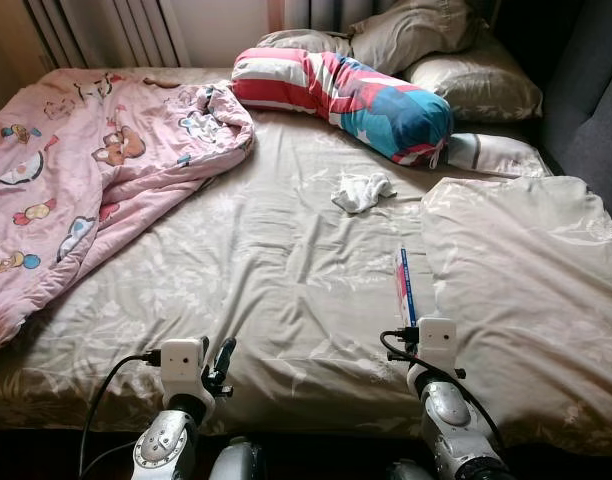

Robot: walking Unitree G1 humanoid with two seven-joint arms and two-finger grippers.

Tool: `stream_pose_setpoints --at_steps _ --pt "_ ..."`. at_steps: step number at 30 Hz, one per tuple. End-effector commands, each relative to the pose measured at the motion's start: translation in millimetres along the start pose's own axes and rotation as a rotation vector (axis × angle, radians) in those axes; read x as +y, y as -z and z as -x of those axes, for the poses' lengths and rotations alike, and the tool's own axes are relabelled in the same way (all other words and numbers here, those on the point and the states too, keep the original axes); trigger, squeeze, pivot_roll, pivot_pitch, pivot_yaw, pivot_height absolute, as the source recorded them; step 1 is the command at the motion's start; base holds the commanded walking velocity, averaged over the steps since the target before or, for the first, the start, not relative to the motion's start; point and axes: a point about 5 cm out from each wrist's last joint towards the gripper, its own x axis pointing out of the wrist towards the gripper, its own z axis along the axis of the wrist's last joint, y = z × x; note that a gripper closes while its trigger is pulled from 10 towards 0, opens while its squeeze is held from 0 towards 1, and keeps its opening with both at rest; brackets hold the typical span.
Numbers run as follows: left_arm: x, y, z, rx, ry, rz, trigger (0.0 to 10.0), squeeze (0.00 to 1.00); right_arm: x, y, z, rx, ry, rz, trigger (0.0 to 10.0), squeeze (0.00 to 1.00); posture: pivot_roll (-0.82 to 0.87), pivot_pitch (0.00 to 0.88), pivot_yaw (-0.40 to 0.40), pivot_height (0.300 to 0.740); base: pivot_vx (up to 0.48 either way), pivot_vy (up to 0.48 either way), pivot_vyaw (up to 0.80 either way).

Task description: Clean up the room

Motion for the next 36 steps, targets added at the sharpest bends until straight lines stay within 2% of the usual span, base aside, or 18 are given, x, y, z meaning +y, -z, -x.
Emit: stream_pose_setpoints --at_steps 1,19,20,21,22,23,36 --pt "2.0 5.3 4.4 0.025 -0.010 -0.001 10.0 0.00 -1.1 -2.8 -0.8 -0.018 0.010 -0.017 10.0 0.00 -0.01 0.234 0.021 0.630 0.000 0.000 0.00" --pt "2.9 5.0 4.6 0.034 -0.013 -0.009 10.0 0.00 -1.9 -5.9 -2.7 -0.021 0.018 -0.060 10.0 0.00 -0.01 0.233 0.022 0.630 0.000 0.000 0.00" --pt "2.7 5.1 4.3 0.034 -0.013 -0.009 10.0 0.00 -2.4 -6.1 -2.8 -0.023 0.018 -0.061 10.0 0.07 -0.01 0.230 0.023 0.630 0.000 0.000 0.00" --pt "2.6 5.1 4.2 0.034 -0.012 -0.009 10.0 0.00 -2.8 -6.2 -2.9 -0.023 0.017 -0.061 10.0 0.44 -0.01 0.230 0.023 0.630 0.000 0.000 0.00" --pt "2.6 5.1 4.2 0.034 -0.012 -0.009 10.0 0.00 -2.8 -6.2 -2.9 -0.023 0.017 -0.061 10.0 0.44 -0.01 0.230 0.023 0.630 0.000 0.000 0.00" --pt "2.5 5.0 4.0 0.034 -0.012 -0.010 10.0 0.00 -3.3 -6.3 -2.9 -0.024 0.018 -0.061 10.0 1.00 -0.01 0.230 0.023 0.630 0.000 0.000 0.00" --pt "3.1 3.8 1.4 0.035 -0.011 -0.018 10.0 0.00 -4.0 -8.0 -3.9 -0.028 0.017 -0.064 10.0 1.00 0.00 0.211 0.026 0.630 0.000 0.000 0.00"
